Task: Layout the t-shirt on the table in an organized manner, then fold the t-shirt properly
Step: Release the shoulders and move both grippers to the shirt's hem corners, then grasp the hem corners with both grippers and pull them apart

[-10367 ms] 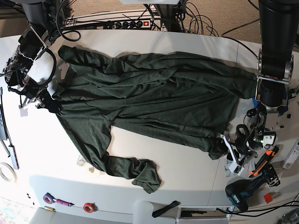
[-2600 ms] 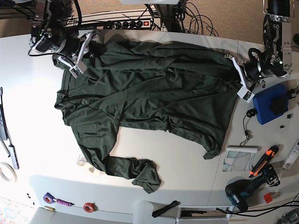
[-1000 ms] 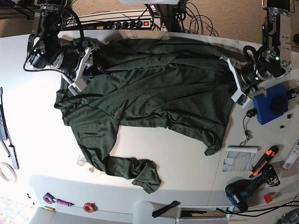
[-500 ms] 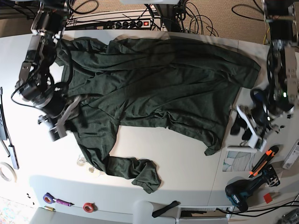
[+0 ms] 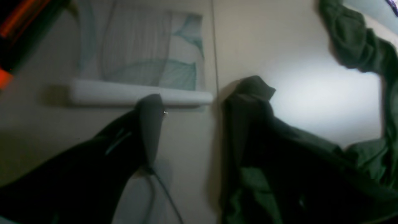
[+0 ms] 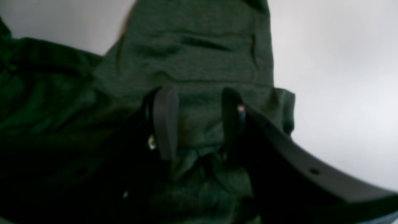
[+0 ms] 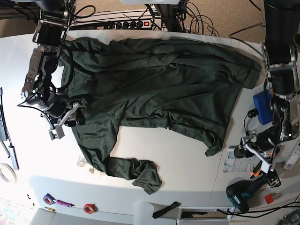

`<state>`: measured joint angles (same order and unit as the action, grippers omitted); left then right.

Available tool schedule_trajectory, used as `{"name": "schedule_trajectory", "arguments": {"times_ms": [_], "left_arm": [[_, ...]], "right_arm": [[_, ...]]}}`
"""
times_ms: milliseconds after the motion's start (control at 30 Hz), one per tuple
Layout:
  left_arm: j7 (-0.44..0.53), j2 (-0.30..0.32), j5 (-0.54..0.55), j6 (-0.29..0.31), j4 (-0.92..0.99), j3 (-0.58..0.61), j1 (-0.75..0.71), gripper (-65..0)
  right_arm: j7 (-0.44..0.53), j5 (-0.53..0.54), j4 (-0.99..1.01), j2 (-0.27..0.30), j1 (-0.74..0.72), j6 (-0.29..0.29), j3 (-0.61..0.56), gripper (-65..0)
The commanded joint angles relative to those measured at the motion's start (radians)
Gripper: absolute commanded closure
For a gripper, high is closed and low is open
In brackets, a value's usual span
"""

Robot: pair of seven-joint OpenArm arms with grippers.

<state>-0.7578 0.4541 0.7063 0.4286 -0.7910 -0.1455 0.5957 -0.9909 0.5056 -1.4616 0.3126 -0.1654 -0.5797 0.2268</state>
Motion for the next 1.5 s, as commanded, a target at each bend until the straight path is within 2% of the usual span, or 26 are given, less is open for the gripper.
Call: {"name": "schedule_trajectory", "arguments": {"times_ms": [0, 100, 267, 400, 667, 767, 833, 867, 900, 967, 1033, 1100, 1133, 1200, 1233, 1300, 1400, 1467], "left_arm": [[0.015, 0.005, 0.038, 0.021, 0.026, -0.003, 0.05, -36.1], [0.004, -0.024, 0.058, 0.044, 0.119, -0.003, 0.073, -36.1], [-0.02, -0.086, 0.055, 0.063, 0.173, -0.003, 0.066, -36.1], [-0.02, -0.121, 0.011, 0.063, 0.177, 0.0, 0.066, -36.1], [-0.038, -0.141, 0.005, 0.067, 0.178, 0.0, 0.05, -36.0], [-0.036, -0.141, 0.005, 0.075, 0.178, 0.0, 0.035, -35.3], [-0.031, -0.14, 0.006, 0.095, 0.178, -0.001, 0.03, -30.6], [-0.027, -0.14, 0.005, 0.098, 0.178, -0.001, 0.03, -26.1], [-0.022, -0.14, 0.01, 0.104, 0.178, -0.001, 0.031, -19.5], [0.004, -0.14, 0.032, 0.166, 0.178, -0.001, 0.031, 0.0], [0.02, -0.141, 0.05, 0.204, 0.178, -0.001, 0.031, 0.0], [0.034, -0.141, 0.058, 0.205, 0.178, -0.001, 0.031, 0.0], [0.039, -0.141, 0.058, 0.205, 0.178, -0.001, 0.031, 0.0], [0.045, -0.141, 0.058, 0.205, 0.178, -0.001, 0.031, 0.0], [0.045, -0.141, 0.058, 0.205, 0.178, -0.001, 0.031, 0.0], [0.045, -0.141, 0.057, 0.205, 0.178, -0.001, 0.031, 0.0], [0.049, -0.141, 0.058, 0.205, 0.178, -0.001, 0.031, 0.0], [0.053, -0.141, 0.058, 0.205, 0.178, -0.001, 0.031, 0.0]], "right_arm": [[0.025, 0.017, 0.003, 0.014, -0.032, -0.002, 0.004, -23.7], [0.026, 0.017, 0.035, 0.014, -0.049, -0.003, 0.004, -23.7], [0.026, 0.017, 0.038, 0.014, -0.054, -0.003, 0.004, -23.7], [0.025, 0.016, 0.038, 0.014, -0.053, -0.003, 0.004, -23.7], [0.025, 0.015, 0.038, 0.014, -0.054, -0.002, 0.004, -23.7], [0.026, -0.017, 0.038, 0.014, -0.054, -0.002, 0.004, -23.7], [0.026, -0.034, 0.038, 0.014, -0.054, -0.002, 0.004, -23.7], [0.027, -0.035, 0.038, 0.014, -0.054, -0.002, 0.004, -23.7], [0.029, -0.035, 0.038, 0.014, -0.054, -0.002, 0.004, -23.7], [0.038, -0.039, 0.038, 0.014, -0.054, -0.003, 0.004, -23.7], [0.061, -0.089, 0.038, 0.014, -0.054, -0.002, 0.004, -24.1], [0.082, -0.172, 0.038, 0.014, -0.054, 0.002, 0.004, -32.8], [0.107, -0.217, 0.038, 0.015, -0.054, 0.017, 0.004, -37.4], [0.179, -0.289, 0.039, 0.025, -0.054, 0.083, 0.004, -39.3], [0.212, -0.294, 0.047, 0.036, -0.055, 0.113, 0.004, -39.3], [0.227, -0.274, 0.084, 0.056, -0.076, 0.132, 0.004, -39.3], [0.192, -0.182, 0.218, 0.079, -0.143, 0.128, 0.004, -39.3], [0.191, -0.141, 0.358, 0.087, -0.207, 0.101, 0.004, -39.3]]}}
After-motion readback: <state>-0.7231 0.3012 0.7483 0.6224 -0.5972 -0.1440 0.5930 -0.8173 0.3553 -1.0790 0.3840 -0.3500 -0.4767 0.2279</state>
